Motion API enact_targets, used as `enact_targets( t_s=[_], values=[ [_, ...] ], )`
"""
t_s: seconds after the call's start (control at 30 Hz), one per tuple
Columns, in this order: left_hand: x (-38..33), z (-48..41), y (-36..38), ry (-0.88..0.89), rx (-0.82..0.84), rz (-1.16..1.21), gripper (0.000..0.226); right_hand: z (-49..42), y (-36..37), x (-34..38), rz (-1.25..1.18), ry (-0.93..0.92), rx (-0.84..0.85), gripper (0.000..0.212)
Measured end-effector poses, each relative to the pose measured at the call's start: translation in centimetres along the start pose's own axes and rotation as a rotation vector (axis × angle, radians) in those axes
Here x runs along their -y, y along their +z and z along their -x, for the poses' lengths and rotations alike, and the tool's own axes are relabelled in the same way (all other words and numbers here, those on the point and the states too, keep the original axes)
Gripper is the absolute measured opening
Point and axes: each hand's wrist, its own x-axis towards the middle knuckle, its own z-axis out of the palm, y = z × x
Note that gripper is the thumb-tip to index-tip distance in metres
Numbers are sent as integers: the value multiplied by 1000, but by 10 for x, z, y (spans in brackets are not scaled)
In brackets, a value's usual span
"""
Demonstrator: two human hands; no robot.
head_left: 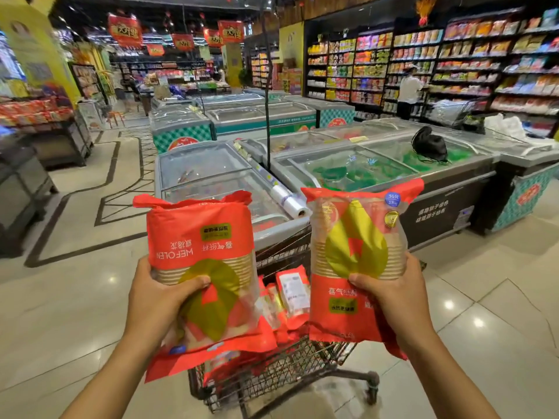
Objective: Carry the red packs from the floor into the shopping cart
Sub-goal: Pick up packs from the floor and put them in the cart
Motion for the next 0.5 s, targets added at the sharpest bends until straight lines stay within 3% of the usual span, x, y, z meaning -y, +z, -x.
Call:
enact_targets(
  t_s=[0.07,0.27,0.4,0.5],
  values=[
    [17,-29,7,-16,-19,14,72,-24,15,-12,25,6,-6,80],
    [75,-118,39,-120,-22,44,70,-104,74,-43,94,72,40,74],
    [123,-170,62,-237,11,52,92,-148,117,-59,137,134,114,63],
    [161,-201,77,-306,31,35,92,-175,143,-80,153,169,151,62]
  ],
)
